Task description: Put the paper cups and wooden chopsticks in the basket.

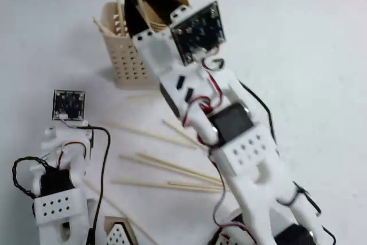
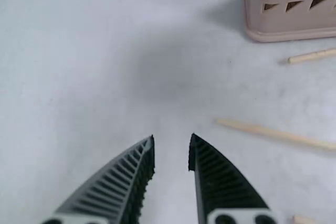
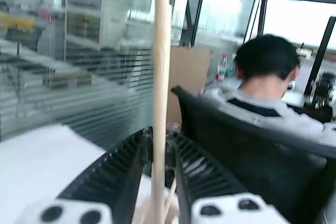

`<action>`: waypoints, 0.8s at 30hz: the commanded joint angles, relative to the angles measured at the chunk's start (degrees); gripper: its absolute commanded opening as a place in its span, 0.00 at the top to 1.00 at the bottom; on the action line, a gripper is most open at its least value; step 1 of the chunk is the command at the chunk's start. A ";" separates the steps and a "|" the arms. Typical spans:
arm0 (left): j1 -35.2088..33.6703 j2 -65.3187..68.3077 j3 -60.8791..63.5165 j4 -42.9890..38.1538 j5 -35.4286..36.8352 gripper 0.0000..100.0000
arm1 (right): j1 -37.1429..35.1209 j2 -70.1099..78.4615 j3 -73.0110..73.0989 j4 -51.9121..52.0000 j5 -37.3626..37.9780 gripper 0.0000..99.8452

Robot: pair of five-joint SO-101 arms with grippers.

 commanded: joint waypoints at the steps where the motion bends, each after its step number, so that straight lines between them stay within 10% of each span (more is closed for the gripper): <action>1: -0.22 -0.84 -0.62 -1.32 -0.70 0.88 | 0.40 4.53 -2.81 -12.62 -0.44 0.98; 8: -0.22 -0.84 -0.26 -2.64 -0.70 0.88 | 0.57 14.29 -2.81 -30.99 -0.44 0.98; 24: -0.31 -0.84 -0.26 -2.73 -0.70 0.88 | 0.84 32.57 -2.81 -38.11 -0.44 0.98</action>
